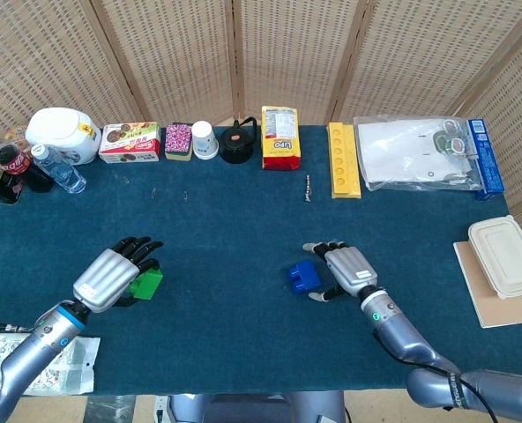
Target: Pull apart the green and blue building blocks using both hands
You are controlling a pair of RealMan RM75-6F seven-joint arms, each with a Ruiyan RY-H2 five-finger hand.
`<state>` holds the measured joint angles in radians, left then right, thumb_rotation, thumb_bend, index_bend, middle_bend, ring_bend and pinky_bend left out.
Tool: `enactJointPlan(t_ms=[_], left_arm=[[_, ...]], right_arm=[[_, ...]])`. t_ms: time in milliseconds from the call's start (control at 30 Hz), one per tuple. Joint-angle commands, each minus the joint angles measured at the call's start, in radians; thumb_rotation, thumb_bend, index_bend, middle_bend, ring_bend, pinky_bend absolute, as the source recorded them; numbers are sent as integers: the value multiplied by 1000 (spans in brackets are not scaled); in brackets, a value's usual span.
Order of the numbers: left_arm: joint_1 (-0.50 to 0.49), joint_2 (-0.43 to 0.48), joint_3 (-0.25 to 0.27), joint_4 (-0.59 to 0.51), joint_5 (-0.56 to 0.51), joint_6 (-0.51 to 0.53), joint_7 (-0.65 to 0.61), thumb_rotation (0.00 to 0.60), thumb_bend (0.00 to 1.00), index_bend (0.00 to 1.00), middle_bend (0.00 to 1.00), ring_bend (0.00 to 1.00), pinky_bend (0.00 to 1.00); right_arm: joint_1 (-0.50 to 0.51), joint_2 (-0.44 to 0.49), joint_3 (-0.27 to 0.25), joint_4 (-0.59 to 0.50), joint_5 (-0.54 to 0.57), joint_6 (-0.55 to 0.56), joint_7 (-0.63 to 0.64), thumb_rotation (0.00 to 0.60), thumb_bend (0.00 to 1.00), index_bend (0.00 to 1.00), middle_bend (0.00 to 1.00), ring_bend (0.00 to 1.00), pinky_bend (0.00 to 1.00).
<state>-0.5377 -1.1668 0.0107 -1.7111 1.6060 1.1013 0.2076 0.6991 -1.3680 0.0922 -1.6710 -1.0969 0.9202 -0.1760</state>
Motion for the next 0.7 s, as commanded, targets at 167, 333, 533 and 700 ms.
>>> enactJointPlan(t_ms=[167, 333, 533, 700], left_arm=[[-76, -92, -45, 42, -82, -120, 83, 600, 231, 551, 183, 145, 215], [-123, -183, -78, 92, -155, -182, 165, 600, 230, 551, 183, 145, 215], [-185, -259, -108, 120, -300, -274, 294, 600, 221, 552, 183, 145, 213], [-216, -293, -118, 118, -406, -299, 372, 600, 198, 371, 172, 105, 206]], right_arm=[[-52, 106, 20, -98, -74, 88, 39, 438, 218, 139, 204, 203, 188], [-85, 150, 34, -127, -116, 143, 69, 444, 218, 138, 208, 202, 197], [-117, 165, 42, -125, -152, 177, 138, 444, 220, 139, 210, 199, 198], [-136, 176, 50, -109, -172, 189, 198, 442, 221, 140, 211, 200, 198]])
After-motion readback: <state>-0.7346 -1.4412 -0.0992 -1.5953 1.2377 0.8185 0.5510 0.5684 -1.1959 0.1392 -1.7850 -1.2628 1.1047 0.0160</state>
